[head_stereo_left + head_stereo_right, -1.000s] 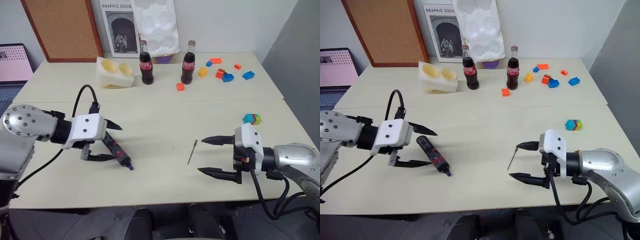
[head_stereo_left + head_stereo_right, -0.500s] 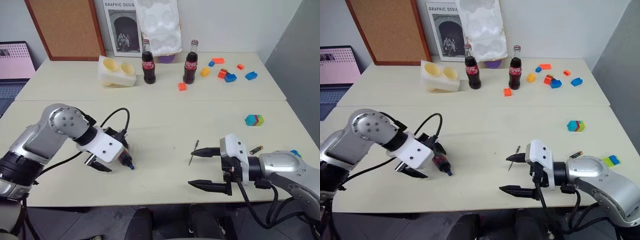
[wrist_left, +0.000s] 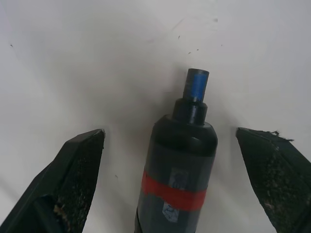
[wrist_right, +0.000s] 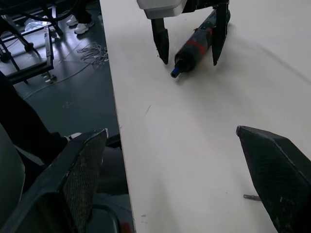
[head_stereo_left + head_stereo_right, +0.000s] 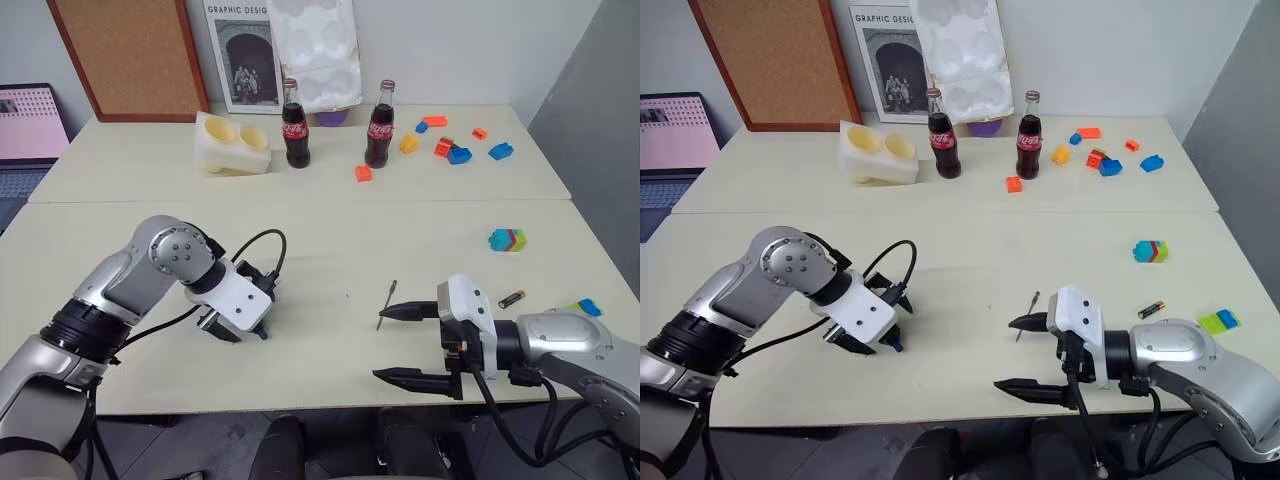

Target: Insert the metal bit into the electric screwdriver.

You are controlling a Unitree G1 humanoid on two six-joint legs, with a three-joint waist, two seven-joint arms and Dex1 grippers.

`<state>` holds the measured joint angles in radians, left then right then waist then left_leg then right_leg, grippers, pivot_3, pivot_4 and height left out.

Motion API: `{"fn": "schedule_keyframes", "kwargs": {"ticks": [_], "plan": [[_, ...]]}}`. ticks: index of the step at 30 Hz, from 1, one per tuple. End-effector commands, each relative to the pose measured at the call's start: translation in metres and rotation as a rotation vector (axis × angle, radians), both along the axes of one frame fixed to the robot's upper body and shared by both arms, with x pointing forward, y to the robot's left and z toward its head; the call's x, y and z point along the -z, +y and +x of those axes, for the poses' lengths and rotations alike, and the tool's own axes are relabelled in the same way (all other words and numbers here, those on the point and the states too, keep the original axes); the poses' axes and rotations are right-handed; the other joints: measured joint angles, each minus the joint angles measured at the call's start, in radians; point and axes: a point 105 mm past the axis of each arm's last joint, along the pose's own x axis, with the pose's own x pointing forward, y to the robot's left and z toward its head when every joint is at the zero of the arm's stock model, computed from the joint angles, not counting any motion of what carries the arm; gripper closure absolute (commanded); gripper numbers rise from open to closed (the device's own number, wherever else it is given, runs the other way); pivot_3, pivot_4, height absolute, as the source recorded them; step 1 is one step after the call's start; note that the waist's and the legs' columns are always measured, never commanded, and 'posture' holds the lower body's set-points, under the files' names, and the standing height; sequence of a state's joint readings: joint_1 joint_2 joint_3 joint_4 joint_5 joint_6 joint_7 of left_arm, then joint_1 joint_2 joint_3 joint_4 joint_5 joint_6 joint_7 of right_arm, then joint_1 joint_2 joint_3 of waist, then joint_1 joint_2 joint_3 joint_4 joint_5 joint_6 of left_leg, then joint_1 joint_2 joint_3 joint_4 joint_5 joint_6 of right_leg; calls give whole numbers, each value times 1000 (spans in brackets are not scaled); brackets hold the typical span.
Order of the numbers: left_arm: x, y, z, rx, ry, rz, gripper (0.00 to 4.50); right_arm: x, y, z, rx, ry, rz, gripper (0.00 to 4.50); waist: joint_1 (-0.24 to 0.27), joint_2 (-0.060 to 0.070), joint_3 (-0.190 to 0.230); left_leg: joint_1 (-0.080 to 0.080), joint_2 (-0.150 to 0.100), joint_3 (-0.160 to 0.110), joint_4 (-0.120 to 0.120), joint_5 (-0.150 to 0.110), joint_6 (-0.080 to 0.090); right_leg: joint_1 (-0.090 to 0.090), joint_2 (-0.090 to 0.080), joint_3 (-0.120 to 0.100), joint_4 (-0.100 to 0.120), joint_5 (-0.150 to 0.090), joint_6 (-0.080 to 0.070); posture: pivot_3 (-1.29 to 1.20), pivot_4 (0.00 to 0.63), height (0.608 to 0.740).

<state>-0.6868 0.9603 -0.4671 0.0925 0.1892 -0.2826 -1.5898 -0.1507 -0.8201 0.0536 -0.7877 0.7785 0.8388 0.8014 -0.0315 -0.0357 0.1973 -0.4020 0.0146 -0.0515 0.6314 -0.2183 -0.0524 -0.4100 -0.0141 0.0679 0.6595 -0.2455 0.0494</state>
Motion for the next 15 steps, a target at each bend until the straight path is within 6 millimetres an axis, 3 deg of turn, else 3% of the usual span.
{"fn": "schedule_keyframes", "kwargs": {"ticks": [1,11,15], "plan": [[-7,3,5,19,-49,27,479,-11,2,-5,-23,-46,9,0,0,0,0,0,0,0,0,0,0,0,0,0,0,0,0,0,150,740],[1,9,6,55,-66,86,2713,-13,-1,-5,-14,-46,11,0,0,0,0,0,0,0,0,0,0,0,0,0,1,0,0,0,150,740],[4,8,2,69,-53,86,2815,-13,-1,-5,-12,-50,11,0,0,0,0,1,0,0,0,0,0,0,0,0,1,0,0,0,150,740]]}}
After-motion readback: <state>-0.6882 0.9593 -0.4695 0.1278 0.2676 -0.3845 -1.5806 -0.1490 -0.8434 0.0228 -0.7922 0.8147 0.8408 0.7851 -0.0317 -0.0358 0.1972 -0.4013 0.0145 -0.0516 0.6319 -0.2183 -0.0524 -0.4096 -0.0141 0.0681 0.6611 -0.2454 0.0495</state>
